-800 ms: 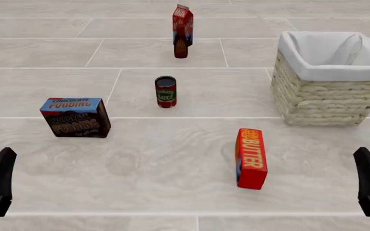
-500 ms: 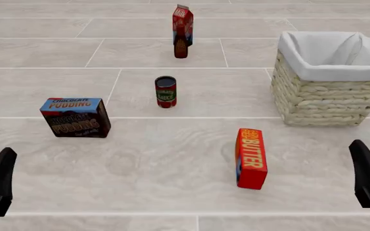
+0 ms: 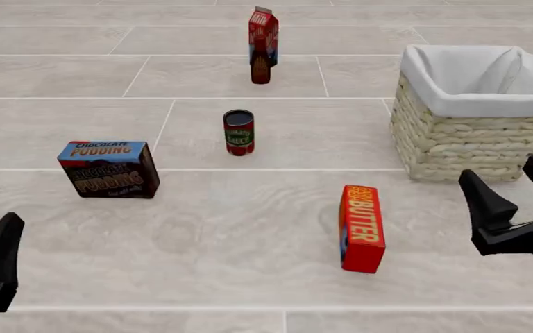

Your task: Pick the tomato sauce and place it in the basket.

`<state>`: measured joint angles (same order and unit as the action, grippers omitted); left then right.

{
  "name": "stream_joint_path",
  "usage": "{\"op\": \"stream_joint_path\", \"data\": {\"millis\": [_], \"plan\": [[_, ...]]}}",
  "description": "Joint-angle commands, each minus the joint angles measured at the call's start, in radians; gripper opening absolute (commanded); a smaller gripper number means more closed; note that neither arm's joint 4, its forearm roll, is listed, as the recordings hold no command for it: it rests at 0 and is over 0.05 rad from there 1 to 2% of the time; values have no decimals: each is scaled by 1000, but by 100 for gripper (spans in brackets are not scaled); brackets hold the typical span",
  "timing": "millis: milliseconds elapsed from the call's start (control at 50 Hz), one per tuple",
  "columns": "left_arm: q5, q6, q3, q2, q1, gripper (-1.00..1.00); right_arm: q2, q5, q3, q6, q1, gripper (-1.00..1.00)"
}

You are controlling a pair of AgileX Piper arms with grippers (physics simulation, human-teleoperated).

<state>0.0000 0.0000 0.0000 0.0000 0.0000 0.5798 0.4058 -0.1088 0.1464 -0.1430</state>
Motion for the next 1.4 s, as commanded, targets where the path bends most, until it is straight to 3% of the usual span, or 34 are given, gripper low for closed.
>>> {"op": "stream_joint_path", "data": {"millis": [20,580,720,860,920,1380,1400], "plan": [[0,0,0,0,0,100,173,94,-44,23,-70,100],[0,0,0,0,0,100,529,251,-187,30,-269,100],[0,0,0,0,0,100,645,284,-243,56,-324,100],[0,0,0,0,0,100,741,323,-280,52,-329,100],[0,0,0,0,0,100,789,338,-300,20,-335,100],[0,0,0,0,0,100,968,147,-575,-8,-388,100],[0,0,0,0,0,100,982,135,-595,-27,-399,100]]}}
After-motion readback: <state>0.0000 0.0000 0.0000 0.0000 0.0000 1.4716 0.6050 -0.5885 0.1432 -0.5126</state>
